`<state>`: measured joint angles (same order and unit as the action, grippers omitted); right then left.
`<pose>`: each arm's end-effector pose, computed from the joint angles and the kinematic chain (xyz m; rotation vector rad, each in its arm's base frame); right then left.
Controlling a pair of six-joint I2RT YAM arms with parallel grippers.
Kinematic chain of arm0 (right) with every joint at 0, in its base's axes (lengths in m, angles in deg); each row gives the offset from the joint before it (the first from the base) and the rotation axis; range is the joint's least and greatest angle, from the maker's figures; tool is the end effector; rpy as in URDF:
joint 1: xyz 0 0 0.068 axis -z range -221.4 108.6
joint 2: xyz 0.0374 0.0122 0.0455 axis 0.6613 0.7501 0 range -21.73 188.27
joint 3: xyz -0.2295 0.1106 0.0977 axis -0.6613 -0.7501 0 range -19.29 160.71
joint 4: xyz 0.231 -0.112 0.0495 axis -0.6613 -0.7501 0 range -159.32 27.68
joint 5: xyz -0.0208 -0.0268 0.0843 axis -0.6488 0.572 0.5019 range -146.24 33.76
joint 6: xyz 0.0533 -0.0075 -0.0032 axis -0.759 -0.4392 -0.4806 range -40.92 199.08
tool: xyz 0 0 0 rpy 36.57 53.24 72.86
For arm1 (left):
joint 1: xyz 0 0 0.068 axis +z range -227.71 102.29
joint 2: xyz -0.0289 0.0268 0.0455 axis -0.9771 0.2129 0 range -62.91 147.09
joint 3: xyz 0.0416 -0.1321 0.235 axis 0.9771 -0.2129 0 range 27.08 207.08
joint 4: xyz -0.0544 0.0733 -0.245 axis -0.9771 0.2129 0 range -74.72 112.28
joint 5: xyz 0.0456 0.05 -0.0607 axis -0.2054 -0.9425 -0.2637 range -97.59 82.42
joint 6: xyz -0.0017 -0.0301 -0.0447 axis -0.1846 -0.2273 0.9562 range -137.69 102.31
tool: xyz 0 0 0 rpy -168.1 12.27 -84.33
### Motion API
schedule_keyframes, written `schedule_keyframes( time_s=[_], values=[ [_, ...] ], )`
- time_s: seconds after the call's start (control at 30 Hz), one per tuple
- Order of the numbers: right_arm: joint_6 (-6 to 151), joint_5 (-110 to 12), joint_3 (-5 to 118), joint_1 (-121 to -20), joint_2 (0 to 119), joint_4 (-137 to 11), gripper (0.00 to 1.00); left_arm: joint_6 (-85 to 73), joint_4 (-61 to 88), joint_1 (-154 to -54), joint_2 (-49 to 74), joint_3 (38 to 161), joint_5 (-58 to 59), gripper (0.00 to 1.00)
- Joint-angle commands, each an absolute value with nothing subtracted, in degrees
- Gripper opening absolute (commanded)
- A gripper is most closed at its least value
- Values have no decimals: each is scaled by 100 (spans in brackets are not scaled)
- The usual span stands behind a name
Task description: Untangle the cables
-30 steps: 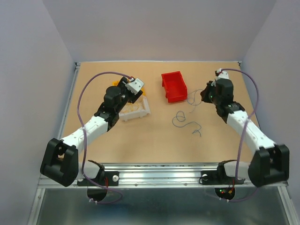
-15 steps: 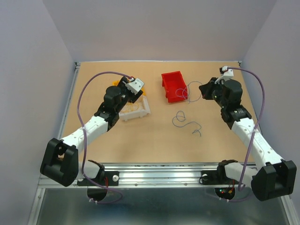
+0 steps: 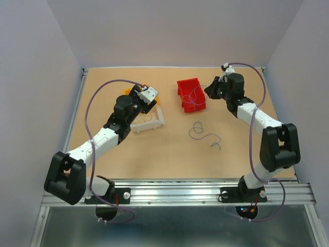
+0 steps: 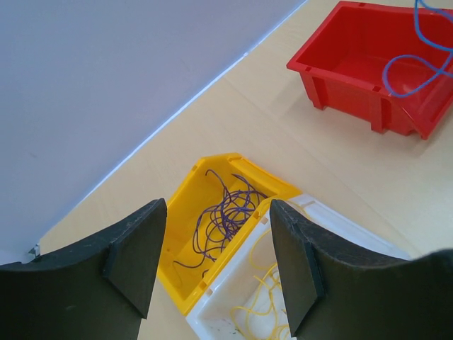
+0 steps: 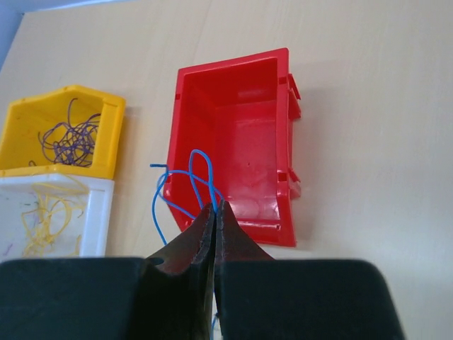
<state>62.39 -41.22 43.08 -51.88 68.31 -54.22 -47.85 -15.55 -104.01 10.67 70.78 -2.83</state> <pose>0.3593 0.0758 0.2806 -0.0749 1.9401 0.5683 0.2651 -0.1343 0.2984 0.7923 1.3372 -0.0114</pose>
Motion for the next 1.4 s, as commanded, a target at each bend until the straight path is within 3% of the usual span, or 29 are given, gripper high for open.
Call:
schedule_keyframes(
  time_s=[0.0, 0.17, 0.57, 0.87, 0.93, 0.97, 1.0, 1.3, 1.37],
  values=[
    [6151, -4147, 4918, -5195, 7283, -4835, 1, -4819, -1917, -10434, 863, 7050, -240, 71],
    [6045, -4631, 5058, -5212, 7846, -4256, 1, -4819, -1909, -10443, 881, 7050, -240, 71],
    [7231, -6352, 5577, -6046, 8628, -4228, 1, -4828, -1926, -10434, 925, 7058, -231, 71],
    [7601, -6889, 6192, -6381, 9331, -4578, 1, -4828, -1926, -10443, 960, 7067, -214, 71],
    [7557, -6925, 6254, -6407, 9341, -4729, 11, -4837, -1918, -10434, 968, 7067, -205, 71],
    [7530, -6847, 6184, -6407, 9271, -4729, 28, -4828, -1926, -10443, 960, 7067, -213, 71],
    [7495, -6829, 6097, -6407, 9166, -4721, 34, -4845, -1926, -10451, 960, 7058, -214, 71],
    [7495, -6436, 4945, -6416, 7515, -5323, 79, -4846, -1918, -10460, 854, 7006, -170, 71],
    [7521, -6057, 4813, -6425, 7346, -6130, 82, -4846, -1926, -10460, 854, 7006, -143, 71]
  ],
)
